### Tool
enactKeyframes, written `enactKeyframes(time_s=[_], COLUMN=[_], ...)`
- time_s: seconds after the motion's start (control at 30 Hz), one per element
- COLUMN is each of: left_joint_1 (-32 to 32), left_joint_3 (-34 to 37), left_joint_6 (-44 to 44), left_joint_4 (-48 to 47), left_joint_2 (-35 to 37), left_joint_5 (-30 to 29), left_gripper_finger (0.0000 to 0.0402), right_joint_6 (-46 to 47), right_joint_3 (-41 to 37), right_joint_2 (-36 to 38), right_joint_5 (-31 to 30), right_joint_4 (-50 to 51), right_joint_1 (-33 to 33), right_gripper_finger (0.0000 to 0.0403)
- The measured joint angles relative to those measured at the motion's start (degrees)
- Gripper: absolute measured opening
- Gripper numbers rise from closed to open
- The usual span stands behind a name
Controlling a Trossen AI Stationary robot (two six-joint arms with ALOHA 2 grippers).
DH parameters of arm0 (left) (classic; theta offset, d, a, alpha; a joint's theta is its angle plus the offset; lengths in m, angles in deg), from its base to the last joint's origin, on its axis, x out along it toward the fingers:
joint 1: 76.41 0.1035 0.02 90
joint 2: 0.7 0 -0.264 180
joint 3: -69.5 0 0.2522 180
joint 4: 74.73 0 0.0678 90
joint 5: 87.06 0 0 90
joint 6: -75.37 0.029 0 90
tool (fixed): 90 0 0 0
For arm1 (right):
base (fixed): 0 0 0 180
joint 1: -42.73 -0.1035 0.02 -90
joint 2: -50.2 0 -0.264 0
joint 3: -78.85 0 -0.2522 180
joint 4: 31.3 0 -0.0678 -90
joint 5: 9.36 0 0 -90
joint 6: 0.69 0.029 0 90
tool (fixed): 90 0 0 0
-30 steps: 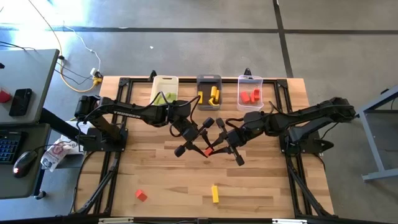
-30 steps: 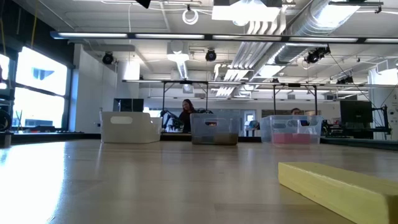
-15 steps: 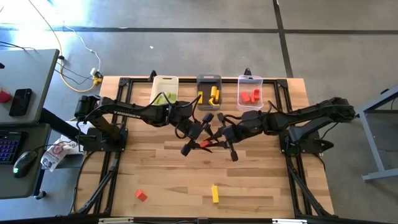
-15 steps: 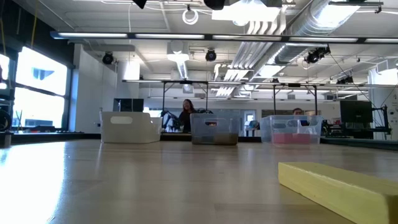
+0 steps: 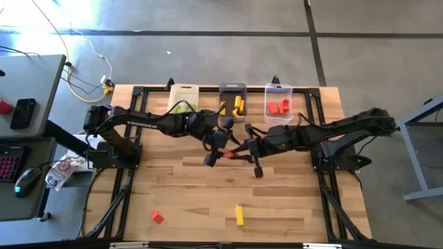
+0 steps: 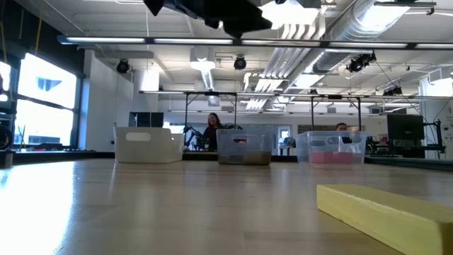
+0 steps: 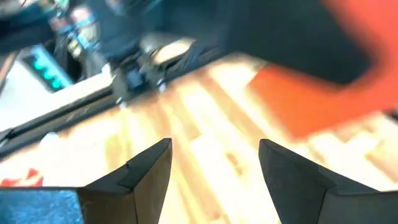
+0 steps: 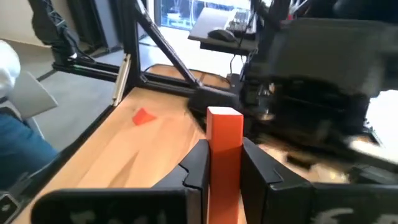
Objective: Sort & place blocks by color
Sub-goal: Put the orange block into the transparent bin
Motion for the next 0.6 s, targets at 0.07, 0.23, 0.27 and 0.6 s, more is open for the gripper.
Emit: enactKeyframes(time_s=[0.07,0.23,0.27,0.6], left_joint_1=[0.6,1.86,2.15,4.78], left_joint_3=[0.0,-0.07,-0.07,-0.04], left_joint_6=[0.13,2.46,2.68,4.72], left_joint_4=[-1.79,-6.92,-8.3,-19.56], left_joint_2=[0.22,0.62,0.85,1.81], left_joint_5=[-2.21,-10.31,-11.83,-18.43], left_gripper_finger=[0.0226,0.0226,0.0226,0.0225], right_joint_6=[1.14,2.14,2.45,7.37], right_joint_3=[0.0,0.0,0.0,0.0], right_joint_2=[0.65,1.85,2.01,2.04], right_joint_5=[-1.11,-3.83,-4.85,-15.24], right_joint_4=[1.71,3.67,4.39,14.84], right_joint_1=[-0.09,-0.18,-0.22,1.64], right_gripper_finger=[0.0038,0.0038,0.0038,0.0039])
